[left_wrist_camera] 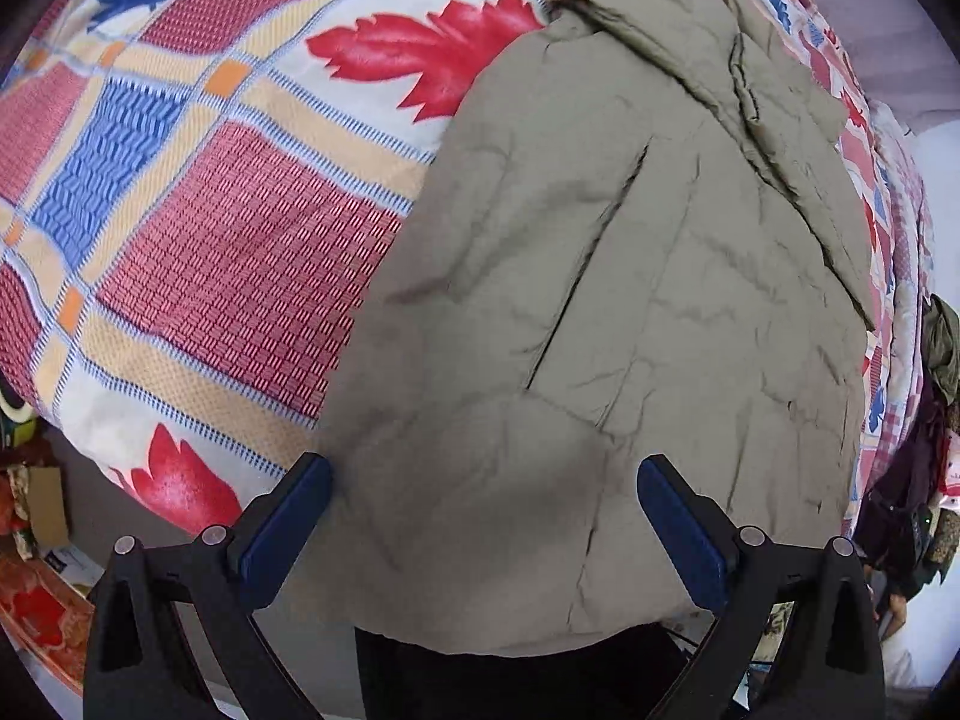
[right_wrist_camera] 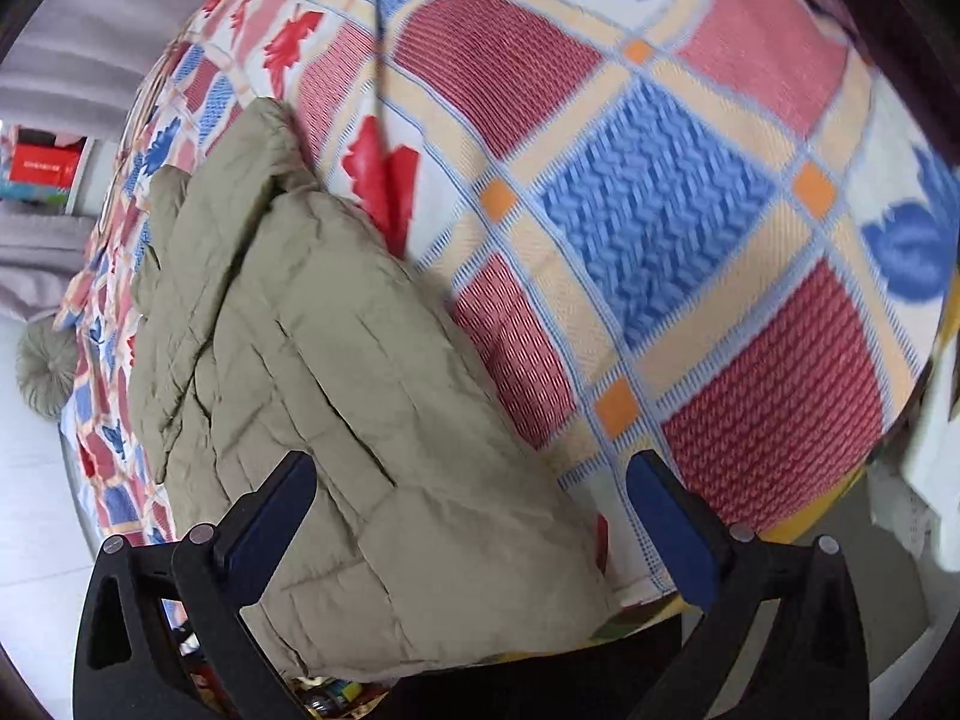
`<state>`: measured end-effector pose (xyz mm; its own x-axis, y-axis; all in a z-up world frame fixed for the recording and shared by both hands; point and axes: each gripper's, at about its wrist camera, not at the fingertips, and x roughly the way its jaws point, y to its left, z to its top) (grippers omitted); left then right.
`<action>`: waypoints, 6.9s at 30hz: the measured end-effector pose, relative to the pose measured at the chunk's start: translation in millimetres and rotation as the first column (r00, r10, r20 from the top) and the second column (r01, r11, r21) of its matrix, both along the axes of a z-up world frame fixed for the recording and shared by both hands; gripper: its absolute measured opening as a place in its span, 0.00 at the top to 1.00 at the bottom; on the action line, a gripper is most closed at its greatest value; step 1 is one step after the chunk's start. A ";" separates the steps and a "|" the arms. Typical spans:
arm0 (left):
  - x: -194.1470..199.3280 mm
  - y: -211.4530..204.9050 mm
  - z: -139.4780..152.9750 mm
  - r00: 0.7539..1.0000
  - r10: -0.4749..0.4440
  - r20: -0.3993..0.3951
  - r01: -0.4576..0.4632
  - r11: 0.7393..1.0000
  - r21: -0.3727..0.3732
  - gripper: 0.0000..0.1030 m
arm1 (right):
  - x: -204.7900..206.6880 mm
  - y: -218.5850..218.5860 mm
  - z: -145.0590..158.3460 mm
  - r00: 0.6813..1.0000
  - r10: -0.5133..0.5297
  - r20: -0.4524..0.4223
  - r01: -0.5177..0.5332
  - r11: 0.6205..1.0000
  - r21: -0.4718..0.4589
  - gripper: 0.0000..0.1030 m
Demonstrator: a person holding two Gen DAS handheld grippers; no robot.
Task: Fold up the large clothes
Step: 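Grasp the jacket hem with the left gripper while the right gripper grasps it too, then lift the hem with both grippers and fold it toward the collar, then lower the folded hem onto the jacket and open both grippers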
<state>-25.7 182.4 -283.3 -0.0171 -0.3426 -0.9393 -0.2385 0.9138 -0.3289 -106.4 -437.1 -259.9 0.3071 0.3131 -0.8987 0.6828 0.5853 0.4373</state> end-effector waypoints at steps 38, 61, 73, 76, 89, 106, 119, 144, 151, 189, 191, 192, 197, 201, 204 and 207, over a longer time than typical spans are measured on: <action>6.6 -12.6 35.5 0.997 -0.069 0.025 0.073 0.969 -0.235 0.87 | 17.1 87.5 -33.8 0.999 0.049 -0.011 -0.044 0.954 0.297 0.92; 222.5 -33.5 140.0 0.882 0.074 0.465 0.061 0.962 -0.267 0.87 | 220.6 62.8 123.5 0.881 0.210 0.425 -0.256 0.965 0.054 0.94; 321.7 -64.5 50.8 0.909 0.024 0.416 -0.012 0.999 -0.031 0.87 | 356.1 69.0 39.4 0.919 0.206 0.337 -0.203 0.978 -0.042 0.91; 323.3 -68.3 51.0 0.910 0.012 0.414 -0.014 1.000 0.001 0.86 | 359.7 70.3 27.6 0.931 0.171 0.322 -0.166 0.985 -0.042 0.89; 282.4 -58.2 123.4 0.839 -0.049 0.542 -0.033 0.990 0.140 0.22 | 337.6 71.0 87.2 0.879 0.225 0.420 -0.213 0.974 -0.075 0.35; 157.7 -56.2 -9.4 0.954 0.186 0.235 -0.133 0.966 -0.223 0.22 | 174.7 67.2 -7.7 0.957 0.117 0.265 -0.151 0.983 0.109 0.35; 217.8 -74.6 -35.7 0.927 0.260 0.271 -0.200 0.953 -0.229 0.22 | 230.4 75.0 -54.8 0.951 0.041 0.307 -0.112 0.969 0.219 0.30; 126.5 -63.8 39.0 0.922 0.081 0.378 -0.032 0.990 -0.135 0.83 | 171.4 89.9 -43.8 0.950 -0.025 0.312 -0.110 0.906 0.409 0.83; 29.2 -62.9 22.0 0.977 -0.005 0.213 0.032 0.991 -0.126 0.82 | 86.3 88.8 -52.7 0.981 -0.002 0.194 -0.080 0.907 0.414 0.79; 184.8 -151.6 30.7 0.769 -0.439 0.464 0.347 0.897 0.273 0.82 | 242.5 185.9 -31.7 0.768 0.598 0.230 -0.581 0.801 -0.145 0.86; 191.9 -131.1 36.7 0.782 -0.416 0.464 0.301 0.904 0.302 0.82 | 235.9 164.1 -17.5 0.772 0.598 0.214 -0.567 0.801 -0.191 0.86; 197.4 -117.3 35.4 0.798 -0.396 0.454 0.282 0.912 0.300 0.82 | 232.9 148.0 -9.2 0.786 0.584 0.202 -0.545 0.809 -0.218 0.86; 217.0 -93.9 5.2 0.832 -0.355 0.425 0.230 0.920 0.318 0.82 | 227.5 78.4 -3.7 0.874 0.457 0.163 -0.397 0.866 -0.303 0.86; 237.3 -92.4 -21.1 0.858 -0.280 0.430 0.158 0.941 0.298 0.82 | 235.6 57.4 -39.3 0.902 0.390 0.184 -0.349 0.911 -0.218 0.99; 247.1 -91.0 -30.4 0.872 -0.242 0.425 0.123 0.950 0.288 0.82 | 246.7 59.6 -54.0 0.905 0.377 0.200 -0.331 0.916 -0.226 1.00; 249.2 -88.7 -28.7 0.878 -0.241 0.413 0.123 0.948 0.293 0.82 | 246.8 56.7 -55.9 0.906 0.373 0.199 -0.328 0.917 -0.226 1.00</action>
<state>223.5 93.7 -312.0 0.3770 -0.1270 -0.9175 0.0548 0.9919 -0.1147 140.4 -380.4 -315.8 0.4153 0.2762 -0.8668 0.3105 0.8525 0.4204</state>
